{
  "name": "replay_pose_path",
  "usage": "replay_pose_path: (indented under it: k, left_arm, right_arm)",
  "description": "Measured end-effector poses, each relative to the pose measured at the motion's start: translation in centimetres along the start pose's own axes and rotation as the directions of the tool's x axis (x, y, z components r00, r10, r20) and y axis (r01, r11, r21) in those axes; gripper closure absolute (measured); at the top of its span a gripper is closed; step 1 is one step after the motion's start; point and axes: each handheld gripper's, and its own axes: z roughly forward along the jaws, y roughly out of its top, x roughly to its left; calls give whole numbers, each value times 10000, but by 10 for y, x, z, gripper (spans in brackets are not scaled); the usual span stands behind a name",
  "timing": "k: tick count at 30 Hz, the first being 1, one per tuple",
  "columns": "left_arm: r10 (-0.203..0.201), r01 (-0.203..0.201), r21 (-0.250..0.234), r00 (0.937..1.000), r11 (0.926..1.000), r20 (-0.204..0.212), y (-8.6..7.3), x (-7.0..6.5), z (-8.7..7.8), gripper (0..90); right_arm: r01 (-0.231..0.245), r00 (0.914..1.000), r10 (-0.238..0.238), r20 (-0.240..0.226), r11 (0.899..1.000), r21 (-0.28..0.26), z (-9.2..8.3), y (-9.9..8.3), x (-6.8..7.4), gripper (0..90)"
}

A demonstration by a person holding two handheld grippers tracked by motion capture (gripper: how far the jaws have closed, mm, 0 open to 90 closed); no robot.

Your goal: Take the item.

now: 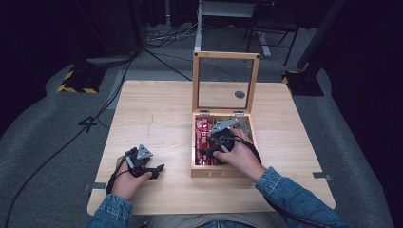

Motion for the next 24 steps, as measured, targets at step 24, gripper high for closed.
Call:
replay_pose_path:
  k: [24]
  left_arm:
    - [69, -69, -10, 10000, 10000, 43, 1, -2, 1, 284]
  right_arm:
    - [280, 9959, -355, 827, 9955, 901, 9, 5, 12, 616]
